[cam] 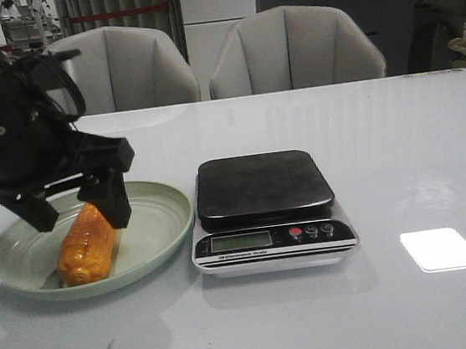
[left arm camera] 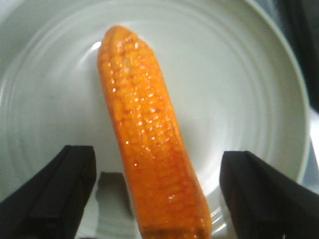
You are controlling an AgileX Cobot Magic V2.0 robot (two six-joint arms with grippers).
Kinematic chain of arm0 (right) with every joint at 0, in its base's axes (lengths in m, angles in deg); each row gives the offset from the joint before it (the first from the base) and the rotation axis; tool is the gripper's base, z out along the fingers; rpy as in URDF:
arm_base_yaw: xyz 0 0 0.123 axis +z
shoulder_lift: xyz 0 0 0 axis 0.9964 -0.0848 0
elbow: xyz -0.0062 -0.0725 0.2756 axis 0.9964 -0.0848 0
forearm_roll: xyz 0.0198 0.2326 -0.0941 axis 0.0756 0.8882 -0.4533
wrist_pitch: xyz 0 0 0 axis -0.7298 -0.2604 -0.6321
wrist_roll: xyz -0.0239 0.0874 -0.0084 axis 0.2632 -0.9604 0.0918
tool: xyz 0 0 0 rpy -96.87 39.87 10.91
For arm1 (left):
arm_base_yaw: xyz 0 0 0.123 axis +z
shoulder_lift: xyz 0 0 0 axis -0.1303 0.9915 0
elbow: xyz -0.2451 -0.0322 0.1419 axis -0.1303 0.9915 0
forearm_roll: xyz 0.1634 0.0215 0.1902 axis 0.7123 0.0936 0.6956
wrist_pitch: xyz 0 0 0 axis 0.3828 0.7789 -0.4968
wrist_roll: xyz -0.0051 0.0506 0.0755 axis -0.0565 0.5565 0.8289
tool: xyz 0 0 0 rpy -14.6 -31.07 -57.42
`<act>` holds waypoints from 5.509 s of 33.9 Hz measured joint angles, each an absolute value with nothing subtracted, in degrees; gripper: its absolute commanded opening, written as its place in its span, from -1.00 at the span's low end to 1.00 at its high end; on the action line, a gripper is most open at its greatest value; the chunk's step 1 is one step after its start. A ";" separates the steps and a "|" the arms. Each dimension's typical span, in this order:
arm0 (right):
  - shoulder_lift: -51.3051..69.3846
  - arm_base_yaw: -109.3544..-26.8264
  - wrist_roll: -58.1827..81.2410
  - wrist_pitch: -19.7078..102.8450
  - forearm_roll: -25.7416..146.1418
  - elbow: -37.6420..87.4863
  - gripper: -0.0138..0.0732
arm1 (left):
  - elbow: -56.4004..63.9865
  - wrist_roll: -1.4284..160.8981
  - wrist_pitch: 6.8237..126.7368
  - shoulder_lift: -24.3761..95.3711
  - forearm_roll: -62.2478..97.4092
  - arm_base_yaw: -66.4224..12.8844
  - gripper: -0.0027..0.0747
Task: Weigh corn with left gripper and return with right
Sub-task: 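Lower the left gripper over the corn cob on the plate and close, then lift the corn cob with the left gripper and place it on the scale, then open the left gripper and withdraw it from the scale, then lower the right gripper over the corn cob on the scale and close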
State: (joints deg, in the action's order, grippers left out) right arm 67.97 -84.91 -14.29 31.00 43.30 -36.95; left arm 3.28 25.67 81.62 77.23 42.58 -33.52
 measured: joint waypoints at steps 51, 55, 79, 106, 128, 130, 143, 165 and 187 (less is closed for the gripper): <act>67.97 -84.91 -14.29 31.00 43.30 -36.95 -0.23 | -20.71 27.81 79.35 93.44 28.39 -45.60 0.19; 67.97 -84.91 -14.29 31.00 43.30 -36.95 -0.23 | -20.90 27.86 79.25 93.68 27.67 -45.60 0.19; 67.97 -84.91 -14.29 31.00 43.30 -36.95 -0.23 | -19.50 28.62 83.64 80.06 35.85 -45.60 0.18; 67.97 -84.91 -14.29 30.87 43.30 -36.95 -0.23 | 26.51 28.74 75.65 27.90 41.22 -33.76 0.18; 67.97 -84.91 -14.29 30.83 43.30 -36.95 -0.23 | 37.28 33.03 92.99 -16.51 50.07 -33.67 -0.02; 67.97 -84.91 -14.29 30.60 43.30 -36.95 -0.23 | 38.31 33.06 92.64 -18.88 50.07 -33.67 -0.22; 64.43 -84.91 -14.49 28.07 43.30 -31.79 -0.23 | 39.58 33.30 90.50 -21.22 50.16 -33.67 -0.61; 34.54 -82.81 -15.73 48.43 48.93 -8.94 -0.05 | 39.58 33.30 89.99 -21.22 50.16 -33.67 -0.61; 3.37 -61.62 -12.10 54.58 53.42 14.38 0.68 | 39.58 33.40 89.89 -21.22 50.16 -33.67 -0.61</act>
